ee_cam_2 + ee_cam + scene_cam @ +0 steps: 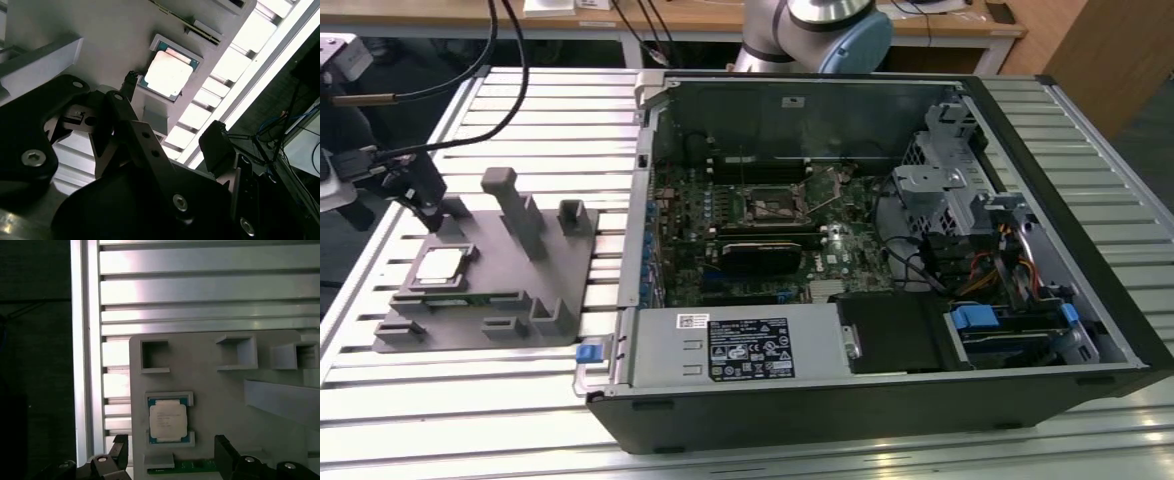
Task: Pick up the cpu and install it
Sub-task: 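Pick up the cpu and move it towards the insertion slot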
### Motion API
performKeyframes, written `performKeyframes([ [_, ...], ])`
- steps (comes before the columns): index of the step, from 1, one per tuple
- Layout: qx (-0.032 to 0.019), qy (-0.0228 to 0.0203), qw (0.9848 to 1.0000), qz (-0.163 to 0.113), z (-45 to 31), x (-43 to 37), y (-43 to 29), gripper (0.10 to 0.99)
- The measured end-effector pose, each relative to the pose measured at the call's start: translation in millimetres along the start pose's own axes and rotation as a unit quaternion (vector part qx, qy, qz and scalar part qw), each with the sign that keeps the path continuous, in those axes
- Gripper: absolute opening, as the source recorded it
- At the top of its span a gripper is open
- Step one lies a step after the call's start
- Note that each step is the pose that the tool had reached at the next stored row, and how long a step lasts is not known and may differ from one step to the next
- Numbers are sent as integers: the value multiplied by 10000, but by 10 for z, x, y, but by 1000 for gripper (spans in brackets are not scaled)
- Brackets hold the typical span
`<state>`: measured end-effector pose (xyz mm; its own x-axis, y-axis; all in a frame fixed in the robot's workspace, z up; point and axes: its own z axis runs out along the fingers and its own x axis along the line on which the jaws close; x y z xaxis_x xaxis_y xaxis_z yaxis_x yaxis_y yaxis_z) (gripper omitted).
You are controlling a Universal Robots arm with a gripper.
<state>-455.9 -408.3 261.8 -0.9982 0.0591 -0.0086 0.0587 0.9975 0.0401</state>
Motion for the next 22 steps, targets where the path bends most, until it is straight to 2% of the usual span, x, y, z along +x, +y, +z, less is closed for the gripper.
performKeyframes([
  [4, 0, 2, 10000, -45, 35, -5, -2, 776],
  [9, -1, 12, 9996, -274, 51, -4, -4, 776],
  [22, -2, 14, 9994, -334, 75, -4, -5, 776],
])
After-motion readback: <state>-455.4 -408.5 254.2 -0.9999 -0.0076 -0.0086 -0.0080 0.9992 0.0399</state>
